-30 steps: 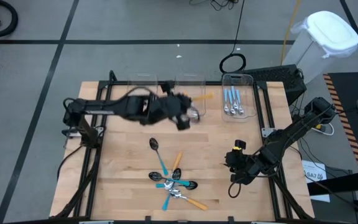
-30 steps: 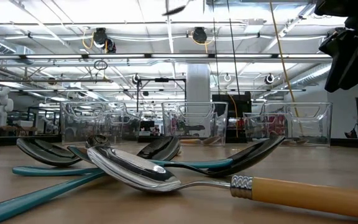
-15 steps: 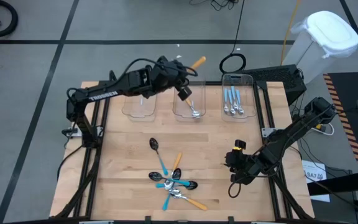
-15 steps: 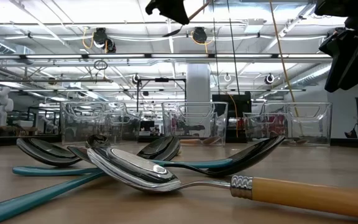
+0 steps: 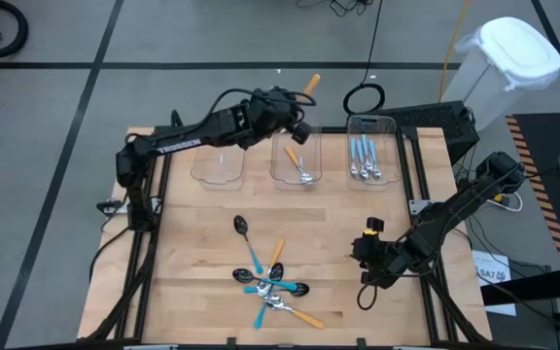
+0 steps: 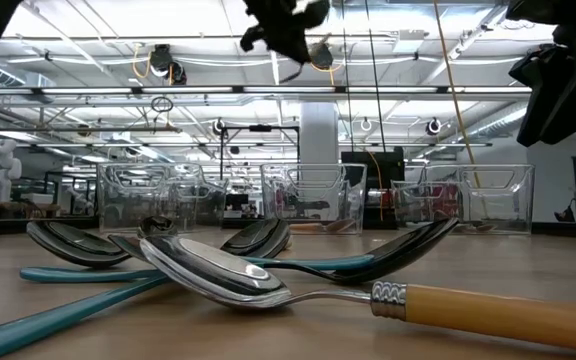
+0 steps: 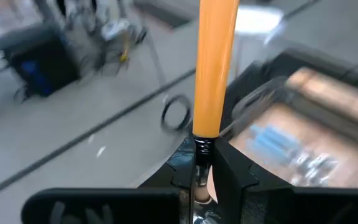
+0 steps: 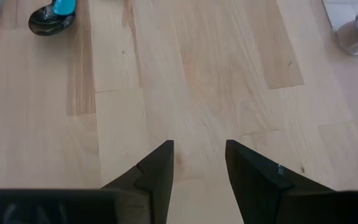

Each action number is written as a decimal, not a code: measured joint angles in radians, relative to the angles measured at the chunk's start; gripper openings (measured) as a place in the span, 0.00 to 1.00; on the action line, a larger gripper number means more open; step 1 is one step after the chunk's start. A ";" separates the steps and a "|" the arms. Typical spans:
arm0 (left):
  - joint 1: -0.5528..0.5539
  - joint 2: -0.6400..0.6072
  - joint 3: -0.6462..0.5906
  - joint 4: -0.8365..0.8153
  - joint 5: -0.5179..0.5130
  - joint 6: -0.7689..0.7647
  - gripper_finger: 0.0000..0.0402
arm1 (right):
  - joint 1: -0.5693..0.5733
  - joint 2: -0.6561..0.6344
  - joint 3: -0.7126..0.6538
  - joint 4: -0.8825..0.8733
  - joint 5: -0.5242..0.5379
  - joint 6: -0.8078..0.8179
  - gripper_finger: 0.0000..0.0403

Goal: Sort silverware by color (type)
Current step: Put the brown spoon into the middle transparent bin, then adjust the middle transparent bin, then put the brown spoon into the middle transparent bin

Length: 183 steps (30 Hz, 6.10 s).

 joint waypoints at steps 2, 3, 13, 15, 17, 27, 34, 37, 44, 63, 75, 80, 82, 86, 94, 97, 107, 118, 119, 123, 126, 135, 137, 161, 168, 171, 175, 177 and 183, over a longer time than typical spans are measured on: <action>0.002 0.038 0.000 0.012 -0.016 -0.023 0.09 | 0.000 0.000 0.000 -0.007 0.006 -0.010 0.35; 0.007 0.050 0.000 0.008 -0.015 -0.039 0.09 | 0.000 0.000 0.000 -0.012 0.017 -0.013 0.35; 0.039 0.198 -0.001 0.021 -0.036 -0.208 0.09 | 0.000 0.000 0.000 -0.030 0.041 -0.031 0.35; 0.042 0.220 -0.001 0.006 -0.039 -0.236 0.09 | 0.000 0.000 0.000 -0.031 0.042 -0.030 0.35; 0.041 0.240 -0.002 0.015 -0.039 -0.260 0.09 | 0.000 0.000 0.000 -0.031 0.043 -0.030 0.35; 0.023 0.312 -0.002 -0.007 -0.049 -0.368 0.09 | 0.000 0.000 0.000 -0.038 0.043 -0.005 0.35; -0.008 0.350 0.000 -0.033 -0.050 -0.410 0.09 | 0.000 0.000 0.000 -0.041 0.045 -0.005 0.35; -0.011 0.367 -0.002 -0.065 -0.059 -0.434 0.09 | 0.000 0.000 0.000 -0.044 0.046 -0.005 0.35; -0.014 0.407 -0.001 -0.079 -0.082 -0.472 0.09 | 0.000 0.000 0.000 -0.046 0.046 -0.013 0.35; -0.032 0.453 -0.001 -0.093 -0.057 -0.384 0.32 | 0.000 0.000 0.000 -0.053 0.046 -0.005 0.35; -0.283 0.345 -0.003 -0.266 -0.135 -0.105 0.33 | 0.000 0.000 0.000 -0.061 0.046 -0.001 0.35; -0.406 0.263 0.000 -0.300 -0.316 -0.087 0.33 | 0.000 0.000 0.000 -0.052 0.045 0.021 0.35; -0.444 0.243 -0.001 -0.315 -0.326 -0.086 0.33 | 0.000 0.000 0.000 -0.051 0.046 0.021 0.35; -0.523 0.198 0.000 -0.384 -0.324 -0.094 0.33 | -0.001 0.000 0.000 -0.021 0.115 -0.003 0.35; -0.748 0.191 -0.001 -0.581 -0.317 -0.229 0.33 | -0.074 0.045 -0.055 0.355 0.432 -0.272 0.34; -0.821 0.207 -0.002 -0.621 -0.324 -0.293 0.33 | -0.159 0.082 -0.067 0.491 0.323 -0.367 0.29; -0.951 0.217 -0.002 -0.622 -0.301 -0.417 0.33 | -0.433 0.259 -0.068 0.712 0.123 -0.583 0.01; -0.975 0.245 -0.002 -0.607 -0.301 -0.510 0.33 | -0.641 0.300 -0.068 0.704 0.131 -0.651 0.02; -0.975 0.252 -0.002 -0.607 -0.301 -0.509 0.33 | -0.651 0.299 -0.068 0.708 0.131 -0.656 0.01; -0.968 0.282 -0.002 -0.609 -0.296 -0.509 0.33 | -0.673 0.299 -0.068 0.696 0.122 -0.676 0.01; -0.963 0.293 -0.002 -0.612 -0.292 -0.508 0.33 | -0.671 0.299 -0.068 0.672 0.129 -0.686 0.01; -0.958 0.291 -0.002 -0.607 -0.290 -0.471 0.33 | -0.659 0.295 -0.068 0.598 0.176 -0.641 0.01; -0.953 0.291 -0.002 -0.606 -0.290 -0.460 0.33 | -0.642 0.289 -0.068 0.588 0.171 -0.636 0.01; -0.904 0.290 -0.002 -0.424 -0.248 -0.251 0.33 | -0.692 0.292 -0.067 0.721 0.202 -0.719 0.01; -0.919 0.290 -0.002 -0.415 -0.201 -0.277 0.33 | -0.616 0.242 -0.034 0.579 0.160 -0.709 0.01; -0.926 0.297 -0.001 -0.362 -0.142 -0.262 0.33 | -0.571 0.195 0.002 0.463 0.085 -0.672 0.01; -0.949 0.335 -0.002 -0.277 -0.058 -0.134 0.33 | -0.500 0.126 0.041 0.315 -0.089 -0.597 0.01; -0.950 0.354 -0.001 -0.205 -0.004 -0.077 0.33 | -0.462 0.082 0.046 0.256 -0.162 -0.551 0.01; -0.920 0.374 -0.001 -0.146 0.055 0.014 0.40 | -0.344 -0.019 0.047 0.158 -0.214 -0.426 0.01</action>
